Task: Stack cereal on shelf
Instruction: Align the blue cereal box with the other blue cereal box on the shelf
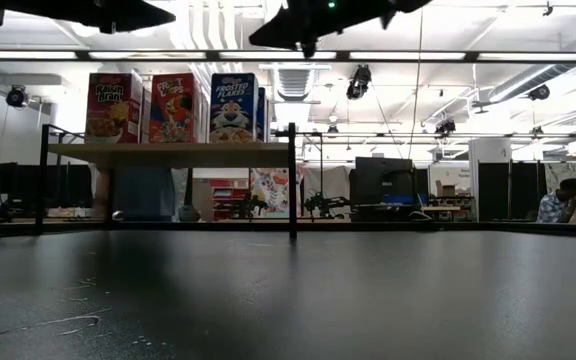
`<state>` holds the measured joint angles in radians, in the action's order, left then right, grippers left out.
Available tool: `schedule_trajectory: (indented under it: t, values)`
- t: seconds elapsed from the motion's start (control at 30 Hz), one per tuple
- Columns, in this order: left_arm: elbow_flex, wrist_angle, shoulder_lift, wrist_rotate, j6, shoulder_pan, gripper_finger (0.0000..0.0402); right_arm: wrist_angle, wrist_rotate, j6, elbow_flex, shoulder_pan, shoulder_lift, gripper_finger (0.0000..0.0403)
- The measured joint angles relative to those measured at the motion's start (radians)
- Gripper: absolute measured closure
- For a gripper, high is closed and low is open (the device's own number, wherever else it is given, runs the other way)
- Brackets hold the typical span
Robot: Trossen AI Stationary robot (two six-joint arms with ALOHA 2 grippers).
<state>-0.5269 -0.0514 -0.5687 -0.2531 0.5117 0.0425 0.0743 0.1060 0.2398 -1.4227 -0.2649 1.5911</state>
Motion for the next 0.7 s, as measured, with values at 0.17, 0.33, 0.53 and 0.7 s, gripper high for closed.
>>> schedule_trajectory:
  t: [0.17,0.33,0.53,0.7]
  values:
    - [0.000,0.010,0.002,-0.047,-0.015,0.000,0.0402,-0.081,0.033,0.023,-0.138,-0.025,0.093,0.0394]
    - [0.000,0.017,0.003,-0.048,-0.024,0.000,0.0401,-0.120,0.034,0.049,-0.228,-0.034,0.158,0.0394]
    - [0.000,0.017,0.000,-0.048,-0.027,0.000,0.0402,-0.176,0.033,0.058,-0.278,-0.039,0.198,0.0394]
    - [0.000,0.017,-0.001,-0.048,-0.027,0.000,0.0402,-0.204,0.033,0.059,-0.287,-0.045,0.200,0.0394]
